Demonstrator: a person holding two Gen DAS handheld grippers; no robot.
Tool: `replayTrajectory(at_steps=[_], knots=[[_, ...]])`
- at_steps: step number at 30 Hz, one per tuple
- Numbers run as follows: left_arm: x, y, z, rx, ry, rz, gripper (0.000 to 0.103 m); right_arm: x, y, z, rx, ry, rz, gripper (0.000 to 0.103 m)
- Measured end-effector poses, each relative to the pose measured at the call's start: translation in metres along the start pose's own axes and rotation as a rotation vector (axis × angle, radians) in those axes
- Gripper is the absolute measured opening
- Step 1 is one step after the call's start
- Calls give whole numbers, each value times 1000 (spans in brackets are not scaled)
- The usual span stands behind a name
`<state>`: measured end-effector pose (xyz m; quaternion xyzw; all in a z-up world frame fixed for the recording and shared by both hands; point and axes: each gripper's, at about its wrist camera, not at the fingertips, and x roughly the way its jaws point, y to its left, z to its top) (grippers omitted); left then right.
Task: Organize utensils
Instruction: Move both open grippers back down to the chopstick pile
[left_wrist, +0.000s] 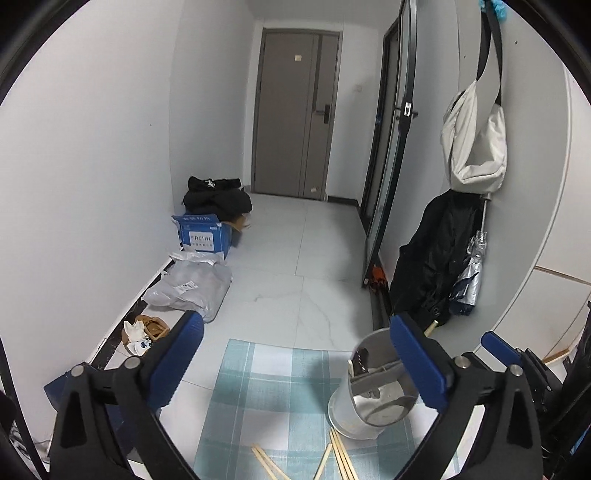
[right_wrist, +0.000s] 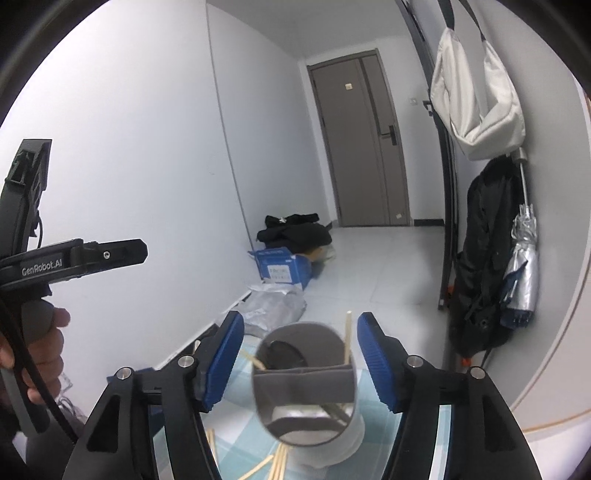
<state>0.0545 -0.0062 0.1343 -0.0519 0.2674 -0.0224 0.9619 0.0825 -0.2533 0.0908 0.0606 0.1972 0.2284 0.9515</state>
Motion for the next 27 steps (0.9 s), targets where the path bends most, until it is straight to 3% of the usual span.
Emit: replayTrajectory(at_steps=[3, 10, 27], knots=[[-12, 1, -10, -15, -35, 37, 102, -13, 8, -3, -6, -5, -2, 70], [-28, 9, -36, -60, -34, 47, 102, -37, 25, -11, -8, -12, -9, 83], [-17, 39, -101, -164, 43, 64, 102, -41, 53, -73, -31, 99, -46, 87]])
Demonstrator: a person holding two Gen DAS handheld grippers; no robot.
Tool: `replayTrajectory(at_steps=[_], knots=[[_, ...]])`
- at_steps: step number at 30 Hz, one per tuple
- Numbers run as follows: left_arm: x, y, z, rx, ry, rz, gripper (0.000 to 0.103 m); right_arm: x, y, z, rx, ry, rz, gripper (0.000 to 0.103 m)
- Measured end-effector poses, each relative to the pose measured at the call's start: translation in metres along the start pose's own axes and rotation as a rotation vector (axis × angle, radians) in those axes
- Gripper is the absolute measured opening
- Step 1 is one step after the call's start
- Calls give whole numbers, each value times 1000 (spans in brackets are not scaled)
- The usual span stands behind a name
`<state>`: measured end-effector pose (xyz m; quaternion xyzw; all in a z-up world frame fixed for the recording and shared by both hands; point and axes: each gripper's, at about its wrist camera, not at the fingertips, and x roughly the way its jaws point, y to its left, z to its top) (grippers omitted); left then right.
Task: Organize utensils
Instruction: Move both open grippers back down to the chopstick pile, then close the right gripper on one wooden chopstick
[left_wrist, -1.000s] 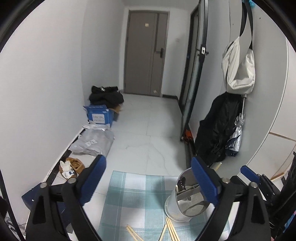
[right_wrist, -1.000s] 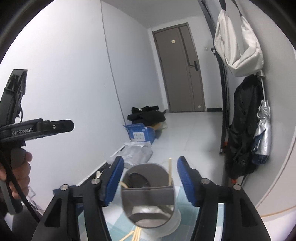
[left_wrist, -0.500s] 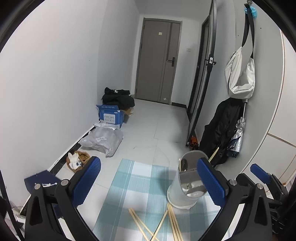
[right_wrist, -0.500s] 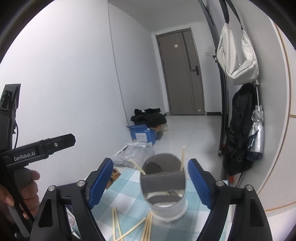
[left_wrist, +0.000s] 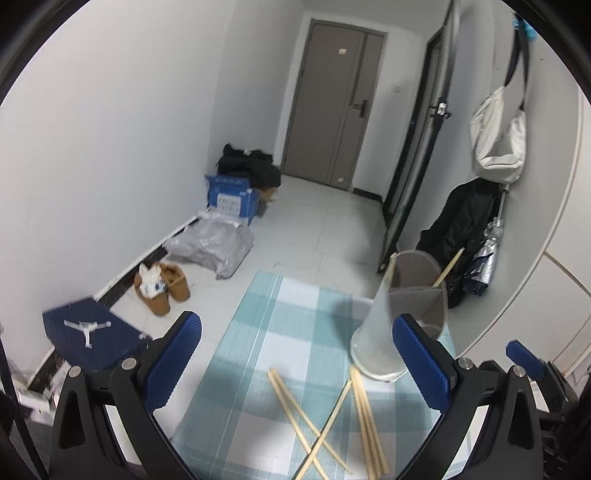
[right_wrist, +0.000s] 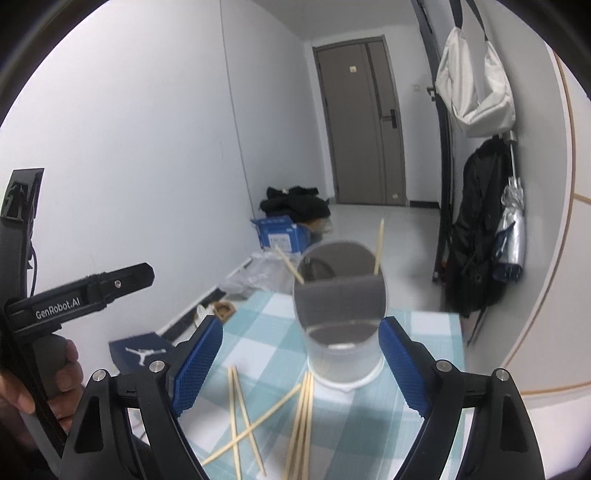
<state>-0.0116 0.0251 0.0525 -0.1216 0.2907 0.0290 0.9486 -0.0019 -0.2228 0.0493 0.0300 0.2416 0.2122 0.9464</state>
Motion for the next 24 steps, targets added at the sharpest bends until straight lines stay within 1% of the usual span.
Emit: replayTrajectory(at_steps=[3, 8, 11, 15, 17, 19, 21, 23, 24], knots=[[11, 8, -11, -19, 39, 3, 102, 10, 3, -14, 0, 48, -13, 87], [26, 20, -22, -48, 92, -13, 102, 32, 7, -33, -11, 153, -10, 87], [32, 26, -25, -62, 120, -26, 102, 45, 8, -42, -1, 210, -11, 86], [40, 38, -26, -80, 153, -23, 102, 66, 12, -54, -4, 291, -19, 86], [45, 43, -27, -94, 169, -24, 102, 76, 15, -60, -2, 330, -15, 83], [49, 50, -26, -110, 182, -7, 102, 89, 19, -65, 0, 380, -2, 75], [53, 56, -25, -130, 196, 1, 102, 102, 25, -69, 1, 426, 22, 69], [56, 61, -25, -150, 213, 4, 102, 114, 29, -72, -4, 460, 30, 66], [58, 64, -25, -159, 218, 6, 102, 119, 31, -72, -5, 474, 32, 63]])
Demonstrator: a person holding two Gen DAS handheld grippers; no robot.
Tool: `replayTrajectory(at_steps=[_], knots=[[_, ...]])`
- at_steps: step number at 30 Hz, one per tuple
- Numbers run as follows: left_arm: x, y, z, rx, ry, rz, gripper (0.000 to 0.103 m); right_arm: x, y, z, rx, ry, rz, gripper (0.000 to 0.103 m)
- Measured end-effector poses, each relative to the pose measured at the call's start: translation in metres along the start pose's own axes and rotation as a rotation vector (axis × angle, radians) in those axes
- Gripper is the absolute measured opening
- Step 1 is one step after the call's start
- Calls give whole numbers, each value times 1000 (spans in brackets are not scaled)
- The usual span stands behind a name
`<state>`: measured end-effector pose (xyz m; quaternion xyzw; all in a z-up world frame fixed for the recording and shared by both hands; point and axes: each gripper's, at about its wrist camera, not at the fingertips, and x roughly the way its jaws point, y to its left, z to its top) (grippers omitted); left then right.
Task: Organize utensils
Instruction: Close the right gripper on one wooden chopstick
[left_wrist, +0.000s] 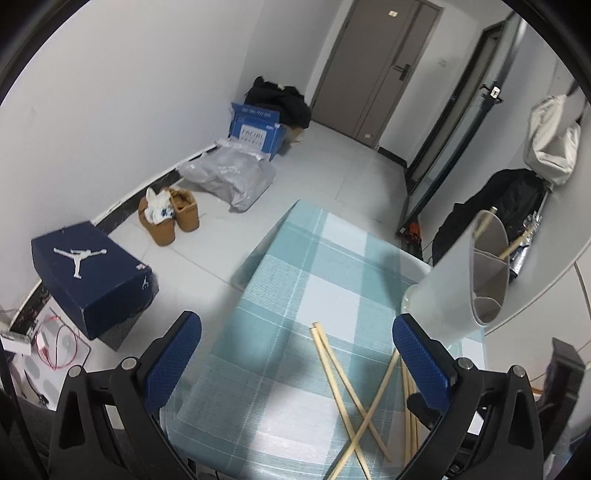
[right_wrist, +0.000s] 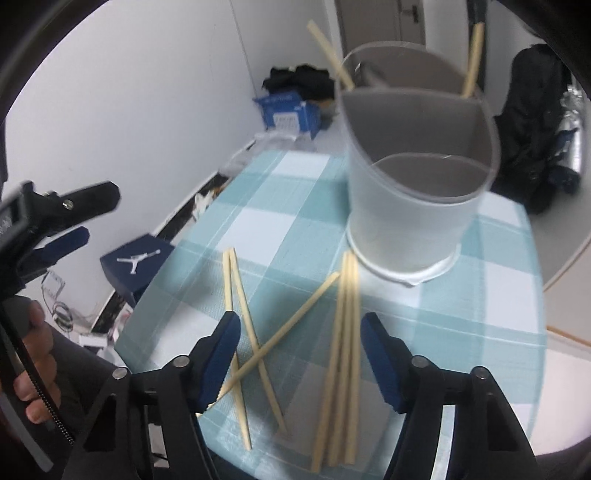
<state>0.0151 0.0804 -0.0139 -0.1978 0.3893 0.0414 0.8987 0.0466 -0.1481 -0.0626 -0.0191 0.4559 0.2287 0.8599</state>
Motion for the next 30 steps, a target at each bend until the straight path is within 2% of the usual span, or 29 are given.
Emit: replayTrajectory(at_steps=[2, 4, 7, 15, 20, 23, 27, 30], knots=[[1, 7, 2, -29, 1, 13, 102, 13, 1, 4, 13, 25, 9, 59], [0, 11, 2, -46, -11, 22, 102, 24, 1, 8, 33, 50, 12, 45], [1, 15, 5, -56, -7, 24, 102, 44, 2, 12, 63, 100, 9, 36], [8, 27, 7, -90, 27, 55, 102, 70, 3, 18, 56, 136, -99, 36], [11, 36, 9, -121, 37, 80, 102, 80, 12, 27, -38, 130, -156, 37], [12, 39, 10, -135, 35, 89, 102, 85, 17, 31, -74, 119, -161, 33], [14, 46, 10, -158, 34, 102, 102, 88, 22, 36, -103, 113, -143, 10], [18, 50, 9, -170, 45, 105, 102, 89, 27, 36, -136, 125, -119, 6]])
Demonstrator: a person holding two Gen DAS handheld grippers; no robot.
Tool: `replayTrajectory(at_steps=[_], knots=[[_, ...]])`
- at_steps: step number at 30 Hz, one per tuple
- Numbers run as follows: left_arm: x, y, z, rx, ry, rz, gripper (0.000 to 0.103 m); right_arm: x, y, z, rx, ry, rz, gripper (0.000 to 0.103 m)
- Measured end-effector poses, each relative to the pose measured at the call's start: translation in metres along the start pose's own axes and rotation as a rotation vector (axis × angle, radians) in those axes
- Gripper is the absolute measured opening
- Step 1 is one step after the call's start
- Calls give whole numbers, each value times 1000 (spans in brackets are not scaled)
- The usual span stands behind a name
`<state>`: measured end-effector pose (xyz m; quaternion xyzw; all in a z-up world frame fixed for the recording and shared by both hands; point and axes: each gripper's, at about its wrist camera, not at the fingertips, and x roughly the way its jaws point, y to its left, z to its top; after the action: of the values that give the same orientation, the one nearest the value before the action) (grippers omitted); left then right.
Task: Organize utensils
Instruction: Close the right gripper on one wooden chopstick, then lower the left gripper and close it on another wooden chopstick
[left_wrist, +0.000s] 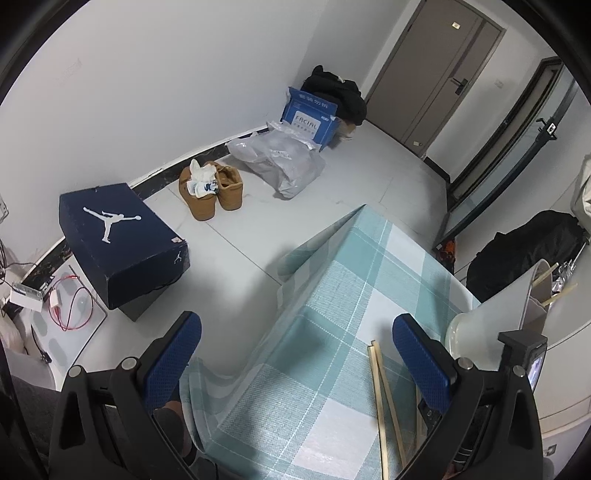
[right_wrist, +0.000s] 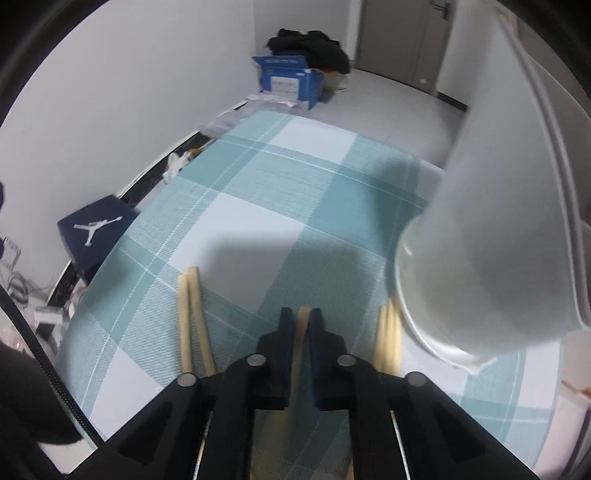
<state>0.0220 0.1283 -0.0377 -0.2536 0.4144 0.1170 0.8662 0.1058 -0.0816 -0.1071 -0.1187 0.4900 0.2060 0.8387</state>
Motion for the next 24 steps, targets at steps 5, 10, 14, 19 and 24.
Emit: replayTrajectory(at_steps=[5, 10, 14, 19, 24], knots=[[8, 1, -4, 12, 36, 9, 102, -9, -3, -2, -11, -10, 67, 5], [22, -11, -14, 66, 111, -12, 102, -41, -13, -2, 15, -96, 143, 5], [35, -29, -27, 152, 188, -13, 102, -79, -26, -10, 34, -180, 187, 5], [50, -48, -42, 220, 260, 3, 102, -114, -44, -15, 102, -285, 242, 5], [63, -52, -48, 229, 301, 65, 102, -134, -67, -24, 165, -368, 269, 5]])
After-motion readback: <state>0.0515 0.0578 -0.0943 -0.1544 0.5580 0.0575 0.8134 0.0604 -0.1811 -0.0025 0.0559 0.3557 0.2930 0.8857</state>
